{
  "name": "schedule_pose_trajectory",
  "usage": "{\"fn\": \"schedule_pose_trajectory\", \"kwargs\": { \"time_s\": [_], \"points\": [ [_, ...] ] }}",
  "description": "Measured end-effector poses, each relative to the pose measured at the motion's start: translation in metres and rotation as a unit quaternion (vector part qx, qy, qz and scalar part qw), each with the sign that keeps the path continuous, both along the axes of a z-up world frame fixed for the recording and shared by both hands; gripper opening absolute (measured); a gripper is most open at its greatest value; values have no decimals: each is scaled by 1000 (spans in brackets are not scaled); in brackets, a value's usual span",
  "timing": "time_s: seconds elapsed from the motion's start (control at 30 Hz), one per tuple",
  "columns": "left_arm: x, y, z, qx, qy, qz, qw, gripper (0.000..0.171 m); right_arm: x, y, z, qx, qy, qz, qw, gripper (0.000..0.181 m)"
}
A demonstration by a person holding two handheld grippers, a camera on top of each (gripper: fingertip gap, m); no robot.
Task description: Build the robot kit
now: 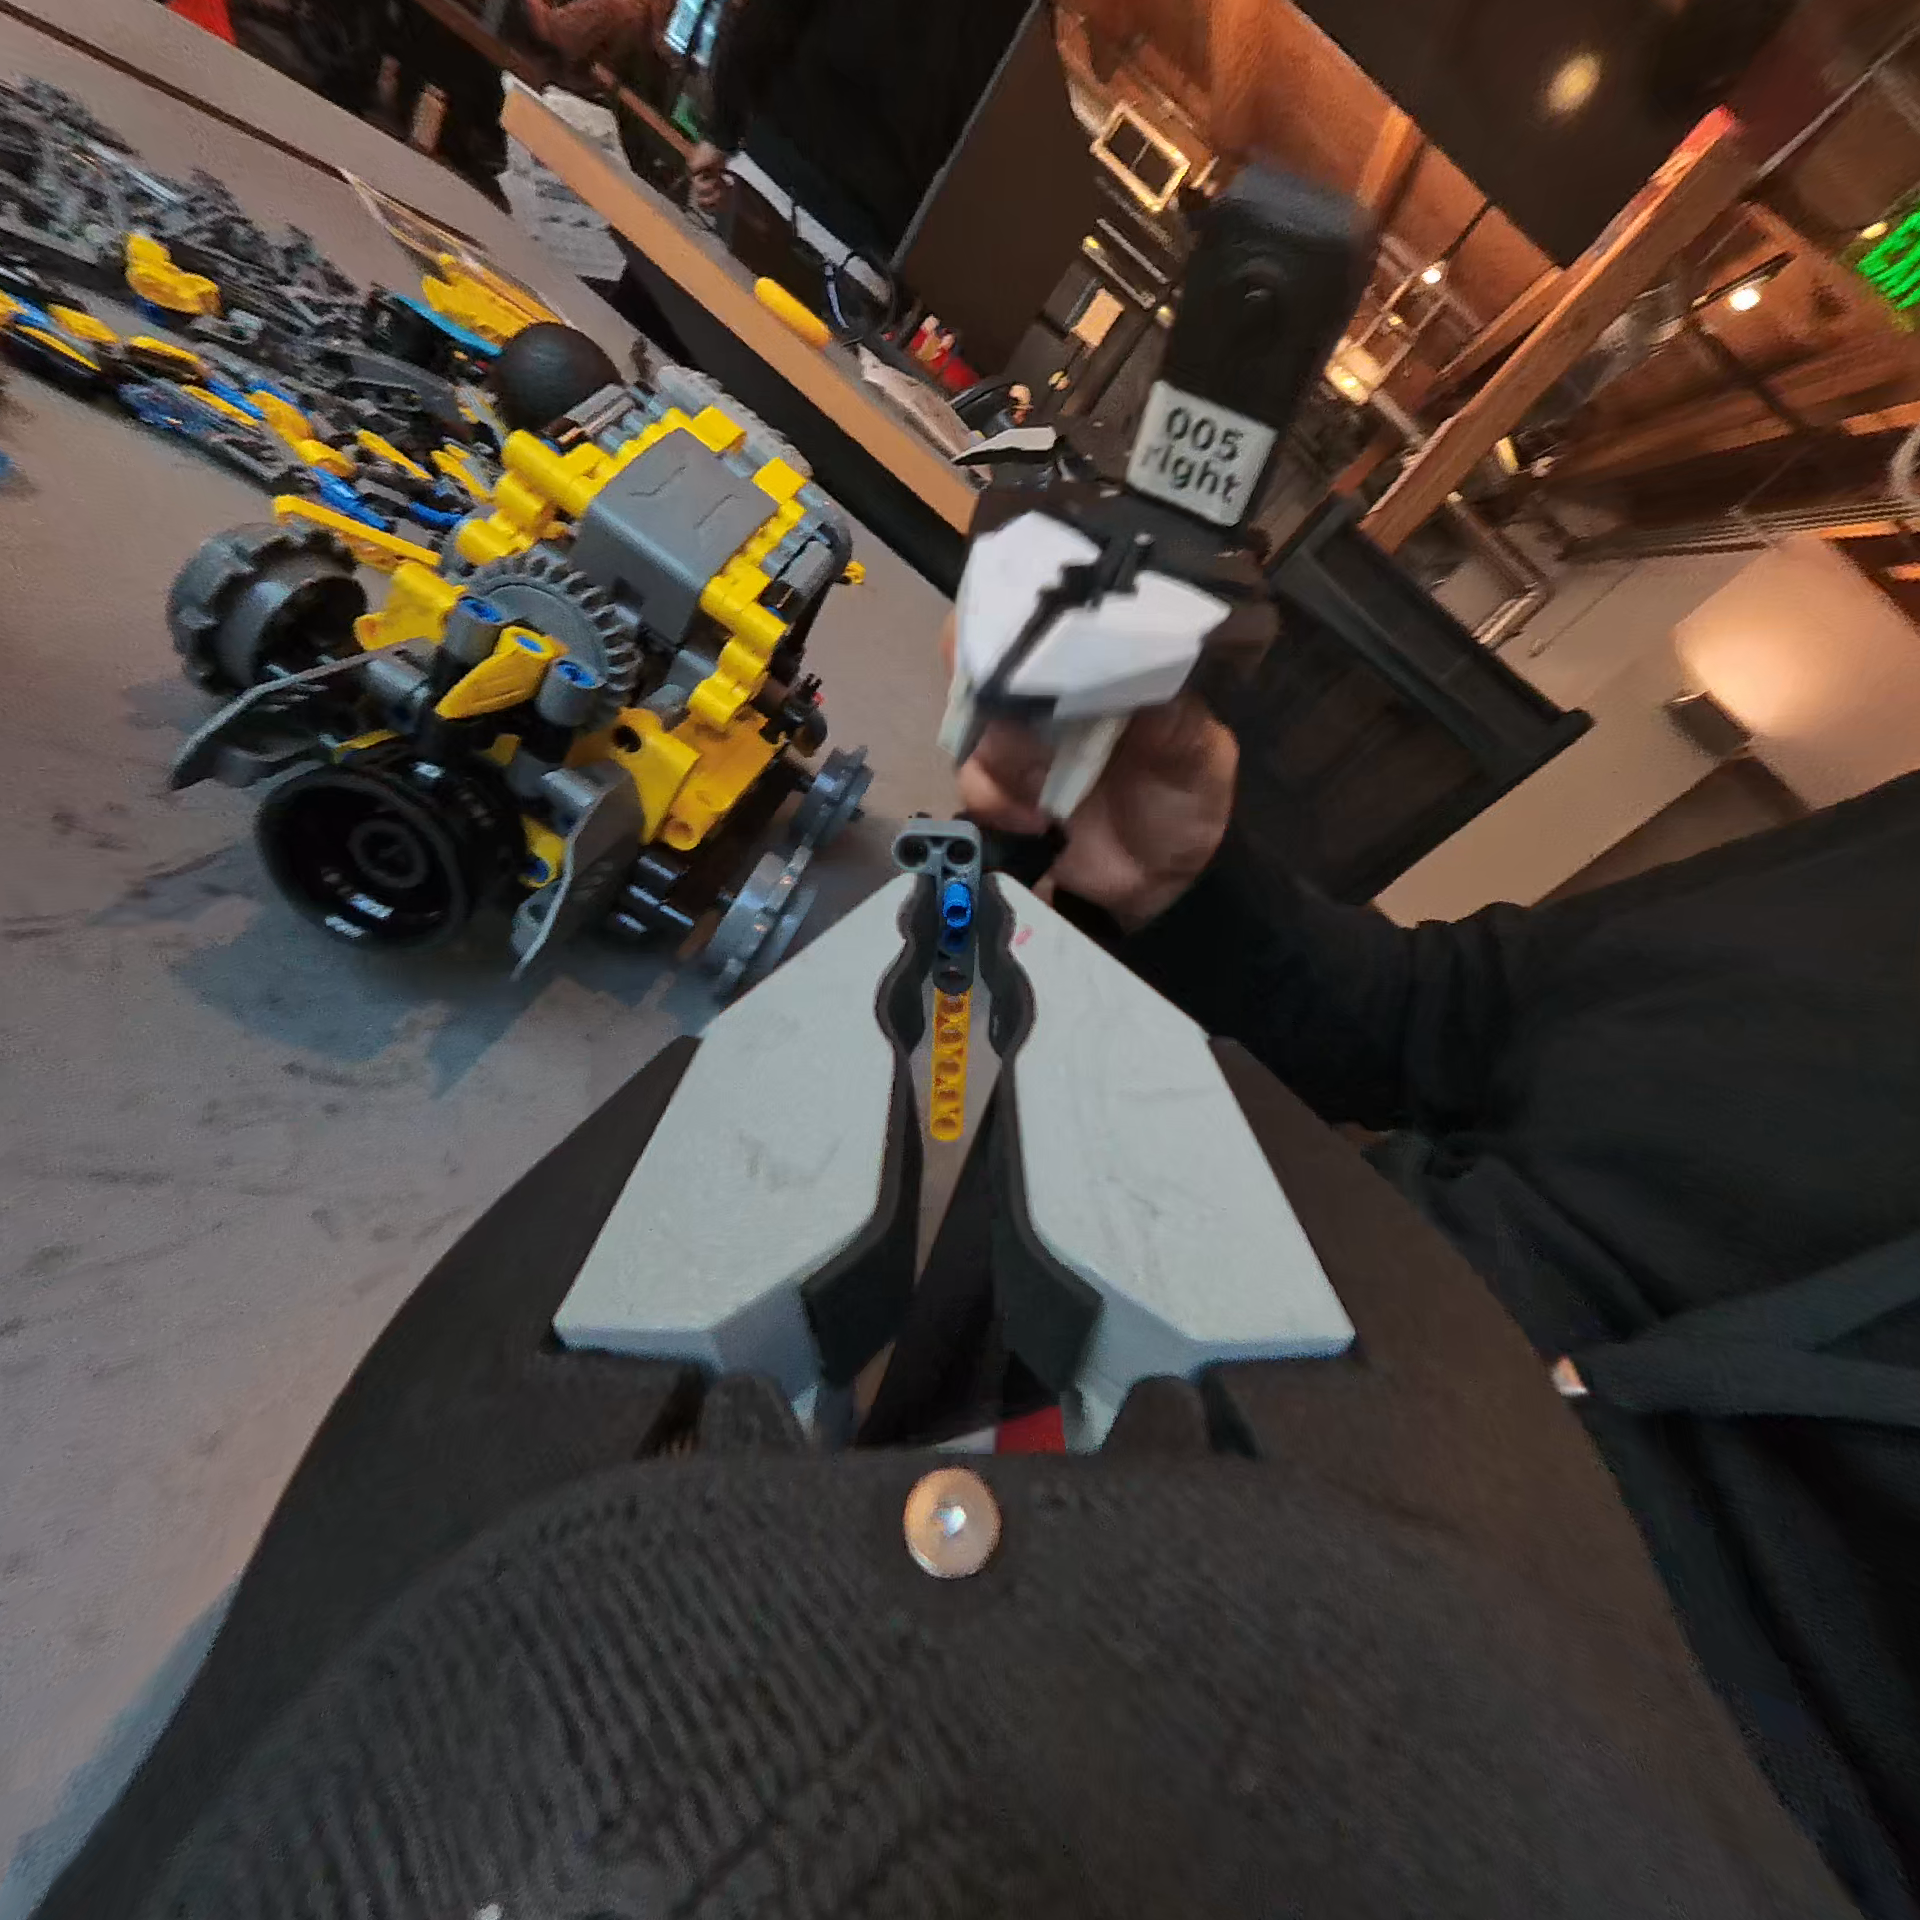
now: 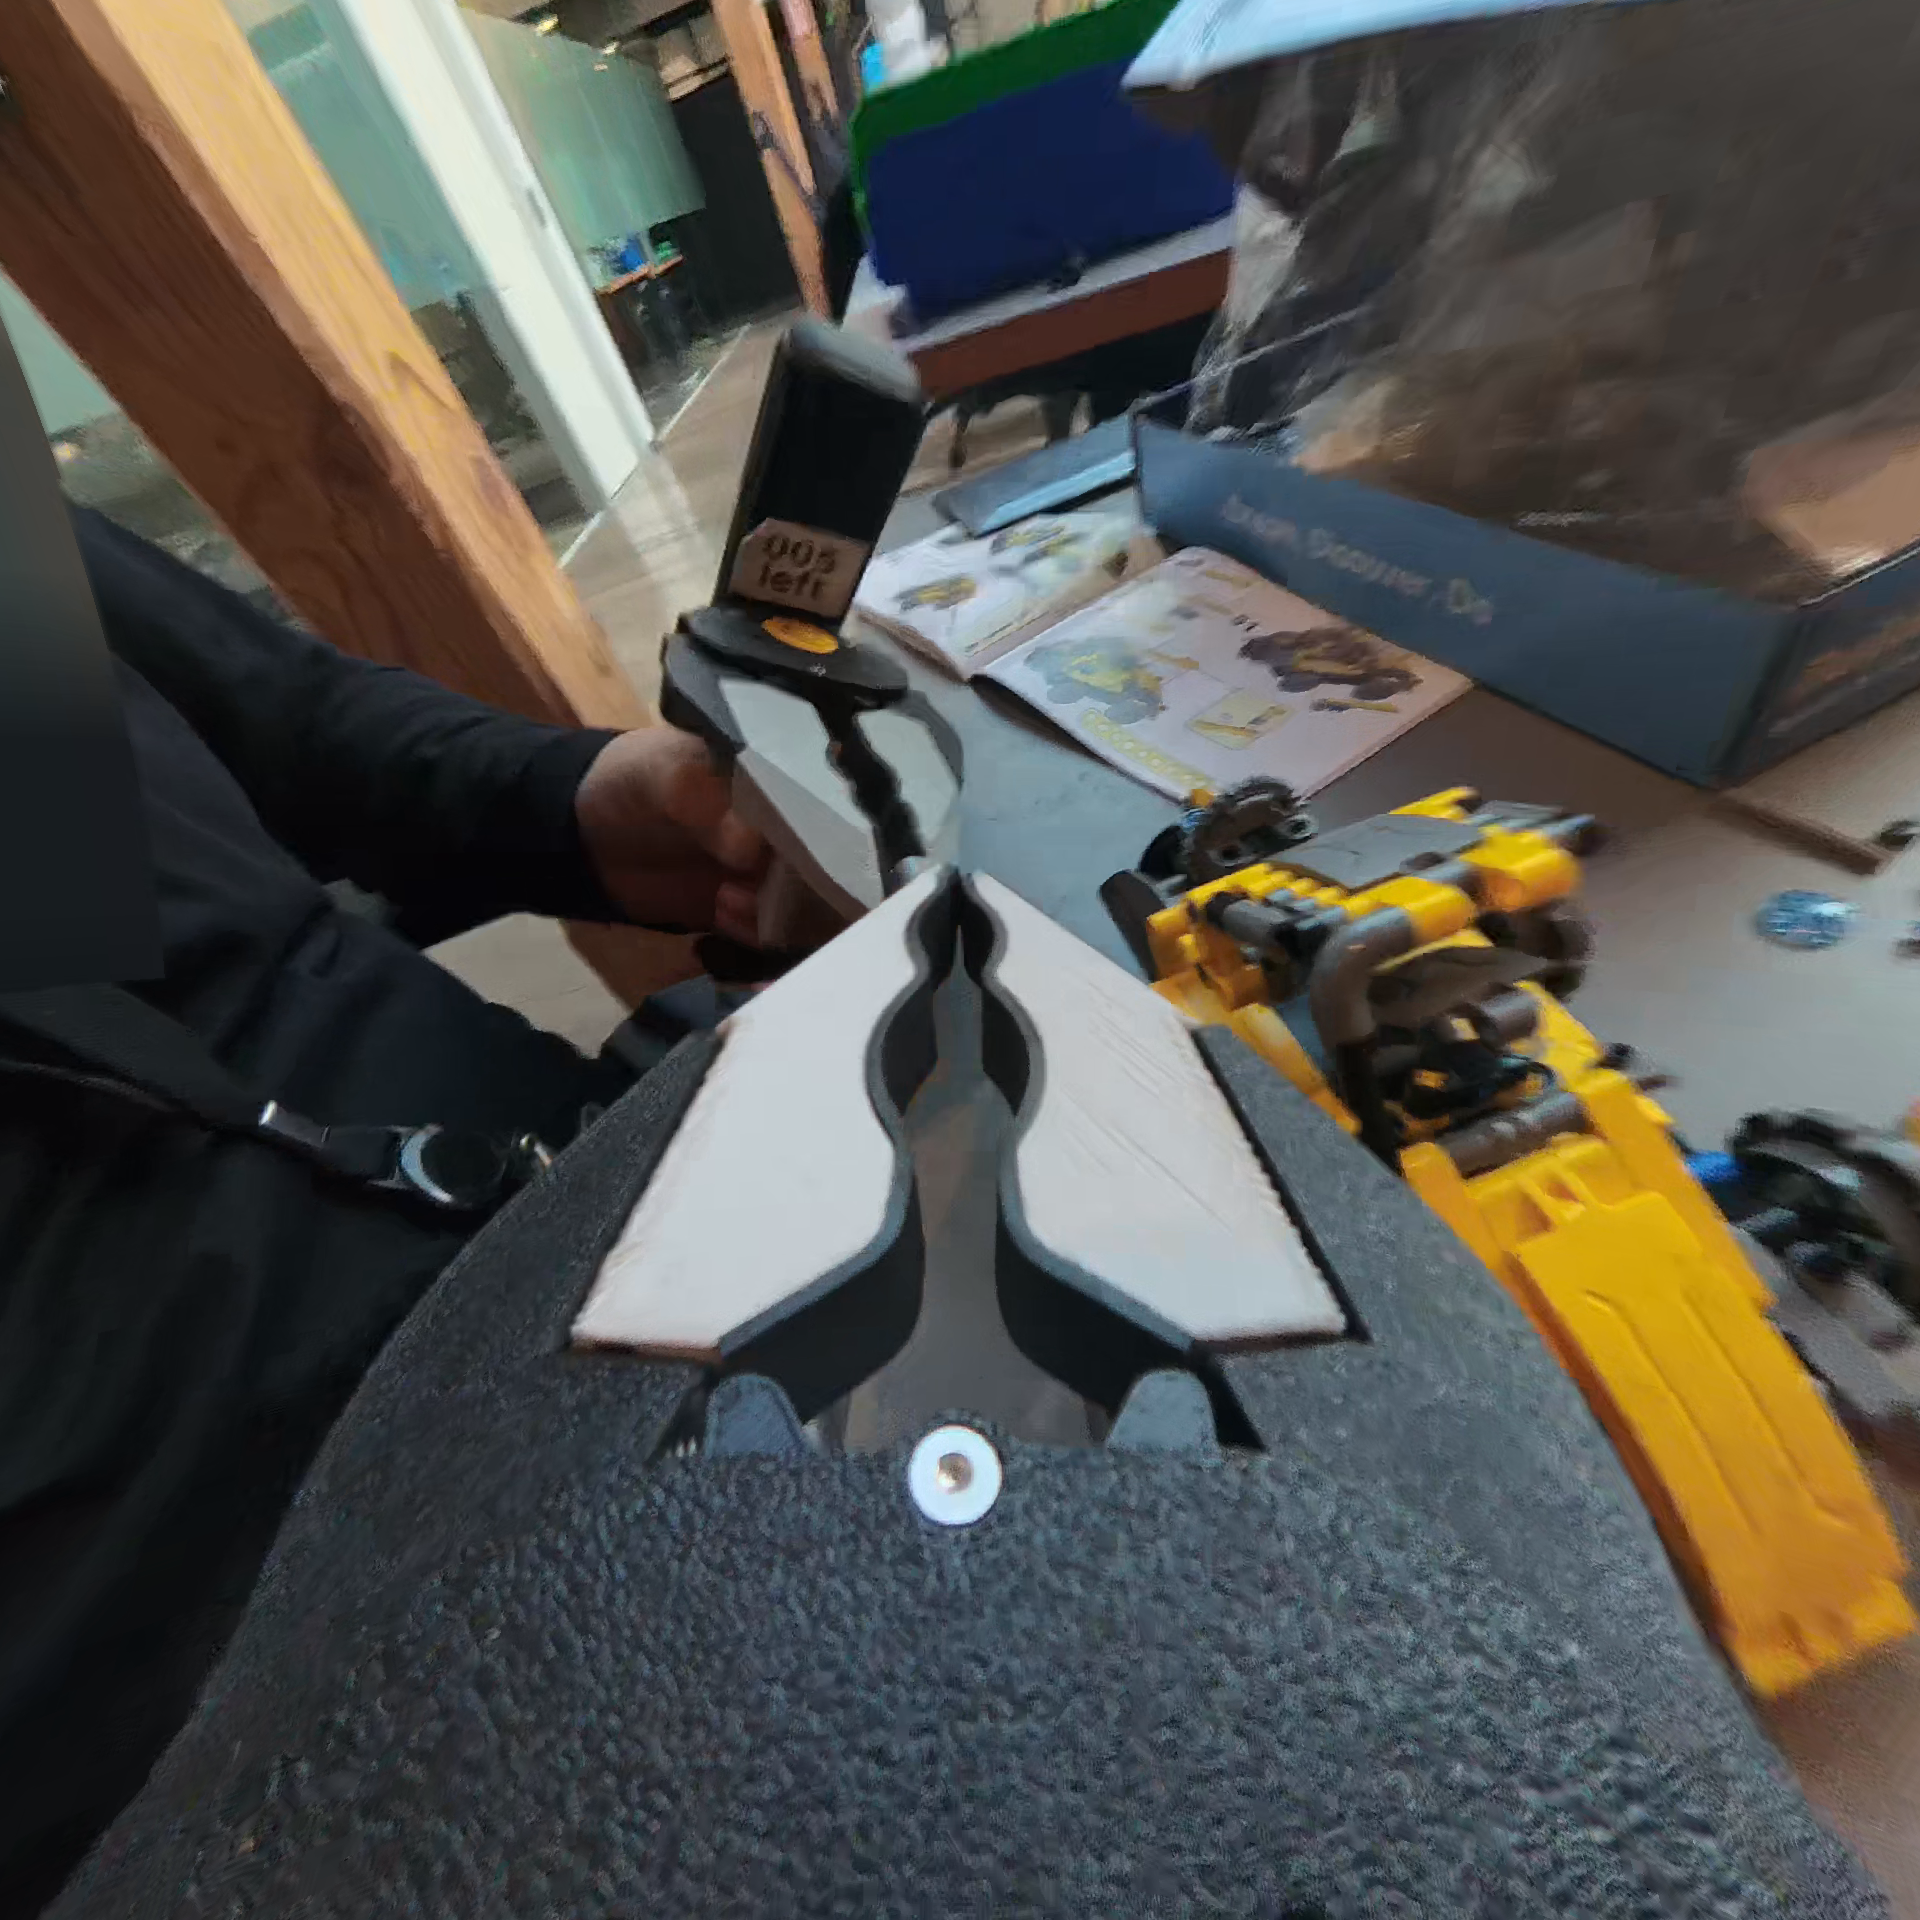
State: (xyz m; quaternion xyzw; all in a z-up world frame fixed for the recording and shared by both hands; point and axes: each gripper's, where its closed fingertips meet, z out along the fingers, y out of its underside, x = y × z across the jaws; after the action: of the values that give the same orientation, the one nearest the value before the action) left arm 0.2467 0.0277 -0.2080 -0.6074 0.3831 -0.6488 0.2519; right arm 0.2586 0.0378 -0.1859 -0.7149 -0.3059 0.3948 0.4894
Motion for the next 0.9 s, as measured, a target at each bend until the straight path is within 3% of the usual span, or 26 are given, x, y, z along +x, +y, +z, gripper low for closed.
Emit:
{"fn": "schedule_pose_trajectory", "kwargs": {
  "time_s": [0.07,0.13,0.2,0.37,0.47,0.9],
  "points": [
    [-6,3,7,-8,-21,2,1000,5,22,-3,28,4,54,7,999,0],
    [-6,3,18,-37,-58,-6,998,5,31,-7,40,-30,84,32,995,20],
    [-2,-1,22,-43,-70,-14,997,5,24,-7,30,-33,51,17,998,18],
    [-1,-6,24,-43,-77,-23,996,5,-10,-17,4,-63,8,52,997,9],
    [-2,-6,24,-45,-76,-24,996,5,-12,-19,3,-76,33,66,994,0],
    [-4,-7,12,-57,-46,-52,996,5,-18,-21,-9,-85,41,92,991,0]
  ]
}}
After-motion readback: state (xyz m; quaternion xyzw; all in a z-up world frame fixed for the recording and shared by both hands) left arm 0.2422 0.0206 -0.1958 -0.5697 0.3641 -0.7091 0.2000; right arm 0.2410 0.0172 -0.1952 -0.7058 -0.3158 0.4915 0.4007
